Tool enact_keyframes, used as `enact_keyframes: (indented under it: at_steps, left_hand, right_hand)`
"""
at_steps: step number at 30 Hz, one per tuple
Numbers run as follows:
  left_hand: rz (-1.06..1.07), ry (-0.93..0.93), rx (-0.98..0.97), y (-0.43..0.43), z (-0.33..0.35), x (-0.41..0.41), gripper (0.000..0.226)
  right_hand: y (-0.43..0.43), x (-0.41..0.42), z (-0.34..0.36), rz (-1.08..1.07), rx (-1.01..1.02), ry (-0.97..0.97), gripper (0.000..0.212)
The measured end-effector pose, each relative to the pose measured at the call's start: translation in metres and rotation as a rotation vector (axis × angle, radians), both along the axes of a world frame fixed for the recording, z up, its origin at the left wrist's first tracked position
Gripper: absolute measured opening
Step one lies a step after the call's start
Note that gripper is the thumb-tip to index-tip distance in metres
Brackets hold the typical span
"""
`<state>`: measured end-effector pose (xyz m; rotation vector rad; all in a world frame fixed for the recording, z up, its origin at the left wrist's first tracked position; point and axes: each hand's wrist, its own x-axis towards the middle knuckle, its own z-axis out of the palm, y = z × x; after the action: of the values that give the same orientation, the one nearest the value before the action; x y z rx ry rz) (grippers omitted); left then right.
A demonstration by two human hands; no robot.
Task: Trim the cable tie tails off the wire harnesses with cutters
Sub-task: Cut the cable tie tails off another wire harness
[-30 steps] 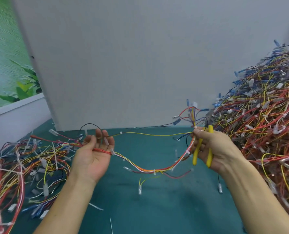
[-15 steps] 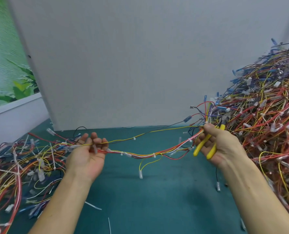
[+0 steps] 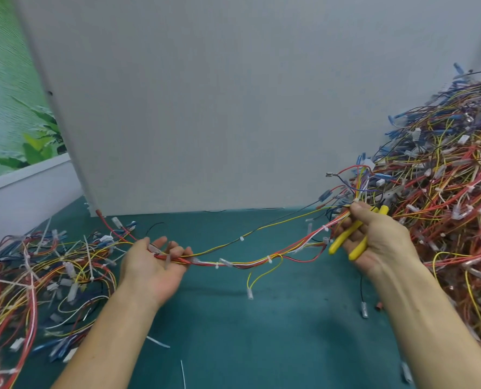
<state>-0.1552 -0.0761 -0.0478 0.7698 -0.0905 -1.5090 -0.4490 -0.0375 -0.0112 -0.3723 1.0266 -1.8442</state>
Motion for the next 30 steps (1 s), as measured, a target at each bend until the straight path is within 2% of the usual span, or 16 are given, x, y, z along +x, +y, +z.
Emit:
enact_keyframes:
  at_steps: [5,7,11,15,17,20,22,23,25,27,30]
  left_hand:
    - [-0.158,-0.013,0.023,0.005,0.0,-0.008,0.022]
    - [-0.271,-0.12,0.058,0.008,0.002,-0.011,0.03]
    - [-0.562,-0.467,0.14,0.016,0.003,-0.011,0.069]
    - [-0.735,-1.127,0.092,0.026,0.002,-0.015,0.054]
    - [-0.779,-1.297,0.023,0.031,0.003,-0.016,0.044]
    - [-0.765,-1.372,-0.258,0.037,0.01,-0.022,0.029]
    - [-0.623,-1.362,-0.466,0.042,0.016,-0.032,0.01]
    - [-0.54,-1.372,-0.528,0.044,0.018,-0.038,0.011]
    - [-0.44,-1.416,-0.626,0.05,0.02,-0.05,0.038]
    - [-0.431,-1.398,-0.675,0.054,0.019,-0.06,0.058]
    - [-0.448,-1.385,-0.699,0.058,0.017,-0.069,0.059]
  right_hand:
    - [0.003,-0.004,0.006,-0.059,-0.053,-0.023,0.017]
    - [0.005,-0.005,0.009,-0.079,-0.069,-0.009,0.017]
    - [0.012,-0.002,0.018,-0.164,-0.129,0.074,0.017]
    - [0.021,0.001,0.028,-0.257,-0.2,0.308,0.018]
    - [0.024,0.005,0.03,-0.253,-0.228,0.414,0.019]
    - [0.026,0.014,0.031,-0.195,-0.242,0.553,0.02]
    - [0.026,0.021,0.028,-0.137,-0.224,0.639,0.017]
    - [0.026,0.025,0.027,-0.095,-0.21,0.669,0.015]
    - [0.027,0.032,0.025,0.008,-0.193,0.691,0.011]
    - [0.028,0.04,0.023,0.11,-0.186,0.708,0.007]
    - [0.031,0.053,0.021,0.248,-0.162,0.785,0.007]
